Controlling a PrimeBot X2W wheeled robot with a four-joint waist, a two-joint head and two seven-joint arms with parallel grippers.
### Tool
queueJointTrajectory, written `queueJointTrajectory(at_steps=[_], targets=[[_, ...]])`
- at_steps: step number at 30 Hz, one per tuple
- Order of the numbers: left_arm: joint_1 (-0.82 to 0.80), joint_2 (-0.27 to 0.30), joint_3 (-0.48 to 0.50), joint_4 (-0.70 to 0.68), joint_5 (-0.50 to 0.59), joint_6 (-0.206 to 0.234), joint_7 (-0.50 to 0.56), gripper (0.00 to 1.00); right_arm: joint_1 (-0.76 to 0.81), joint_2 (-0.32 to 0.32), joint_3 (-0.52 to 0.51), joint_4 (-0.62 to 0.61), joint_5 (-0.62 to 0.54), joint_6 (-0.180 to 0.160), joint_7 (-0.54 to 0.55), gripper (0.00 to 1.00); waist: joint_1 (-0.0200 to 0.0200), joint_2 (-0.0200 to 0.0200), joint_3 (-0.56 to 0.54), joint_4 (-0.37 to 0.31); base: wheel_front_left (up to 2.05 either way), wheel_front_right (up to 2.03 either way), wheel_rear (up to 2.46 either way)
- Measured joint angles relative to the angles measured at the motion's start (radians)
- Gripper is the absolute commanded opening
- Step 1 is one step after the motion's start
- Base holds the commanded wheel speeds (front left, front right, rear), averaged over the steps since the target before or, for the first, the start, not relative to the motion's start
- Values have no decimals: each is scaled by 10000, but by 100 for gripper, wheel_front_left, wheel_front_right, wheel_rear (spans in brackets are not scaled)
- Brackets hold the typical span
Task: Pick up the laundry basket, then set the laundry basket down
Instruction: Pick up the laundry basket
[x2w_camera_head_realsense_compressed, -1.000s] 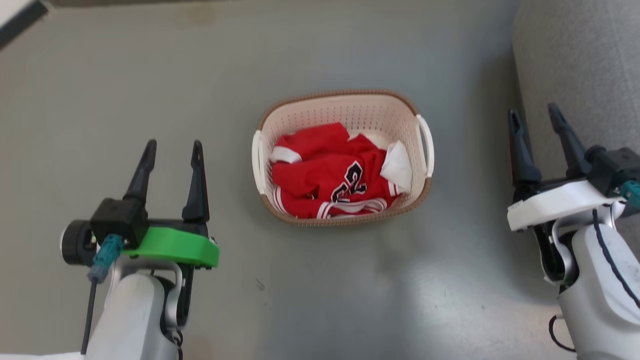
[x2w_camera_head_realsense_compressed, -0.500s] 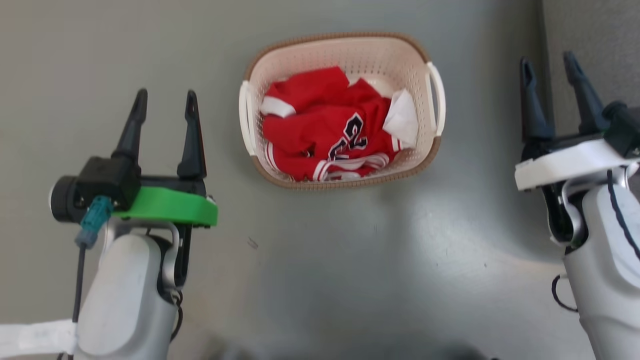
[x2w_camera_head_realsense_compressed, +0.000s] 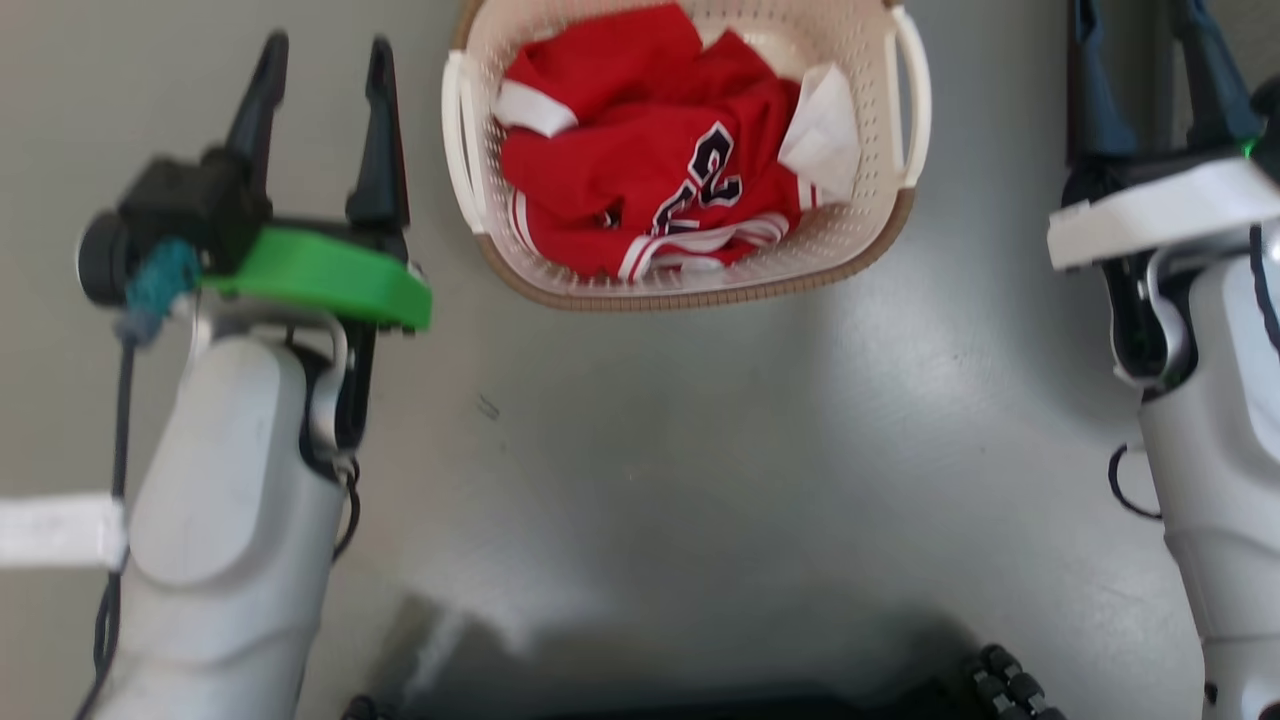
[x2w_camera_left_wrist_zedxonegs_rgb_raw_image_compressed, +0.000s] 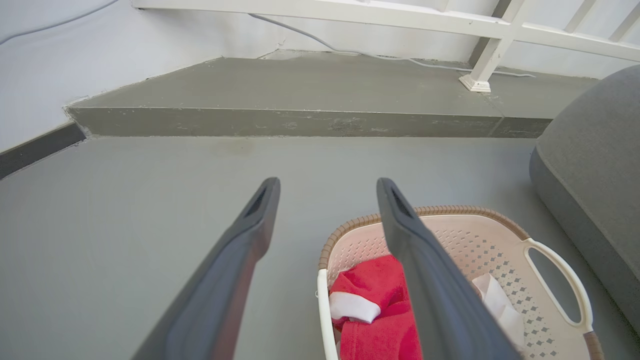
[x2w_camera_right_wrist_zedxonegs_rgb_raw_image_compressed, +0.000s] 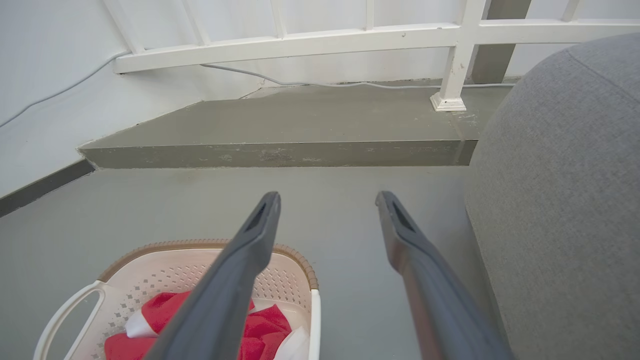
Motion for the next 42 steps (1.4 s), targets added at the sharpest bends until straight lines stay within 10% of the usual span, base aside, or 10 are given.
queueJointTrajectory(at_steps=[42], targets=[[-3916, -213, -813, 5935, -1191, -1218, 2167, 100, -3555, 732, 1390, 5580, -36, 439, 719, 100, -1, 0, 2163, -250, 0, 0, 0]])
